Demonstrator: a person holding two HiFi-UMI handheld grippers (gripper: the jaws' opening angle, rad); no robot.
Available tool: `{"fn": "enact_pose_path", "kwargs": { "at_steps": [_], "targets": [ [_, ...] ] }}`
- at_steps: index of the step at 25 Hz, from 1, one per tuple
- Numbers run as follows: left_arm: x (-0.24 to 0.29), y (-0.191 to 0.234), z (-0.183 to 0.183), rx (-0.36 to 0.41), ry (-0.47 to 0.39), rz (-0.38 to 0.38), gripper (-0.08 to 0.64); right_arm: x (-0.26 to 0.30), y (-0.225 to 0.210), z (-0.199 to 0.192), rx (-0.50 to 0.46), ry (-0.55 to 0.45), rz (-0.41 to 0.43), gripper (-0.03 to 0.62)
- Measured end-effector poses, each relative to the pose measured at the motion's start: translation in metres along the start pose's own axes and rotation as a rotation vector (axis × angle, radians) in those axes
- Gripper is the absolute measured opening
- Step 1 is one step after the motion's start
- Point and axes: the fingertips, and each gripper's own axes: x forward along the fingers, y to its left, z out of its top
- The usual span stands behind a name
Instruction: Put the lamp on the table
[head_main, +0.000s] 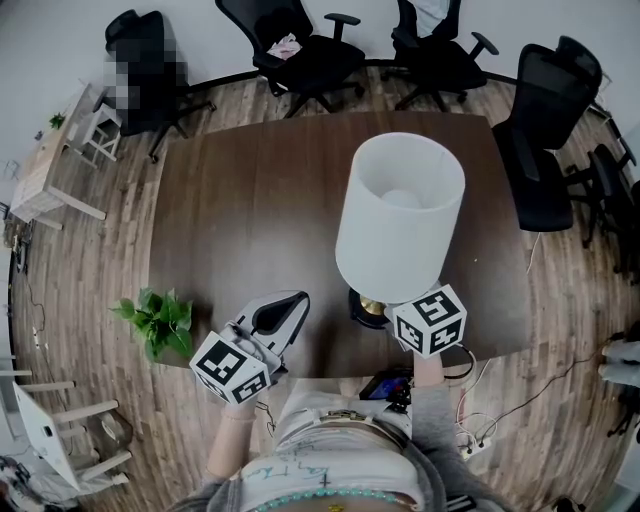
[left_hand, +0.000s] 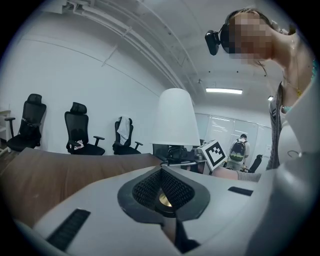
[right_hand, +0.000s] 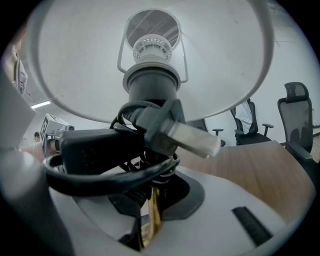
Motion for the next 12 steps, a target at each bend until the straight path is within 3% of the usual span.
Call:
{"fn": "enact_pose_path", "kwargs": {
  "at_steps": [12],
  "targets": [
    [0.006,0.013,-0.007,-0.015,0.033,0.007,0.012,0.028,-0.009,-0.015,0.006,0.037,0.004,0.049]
  ]
}}
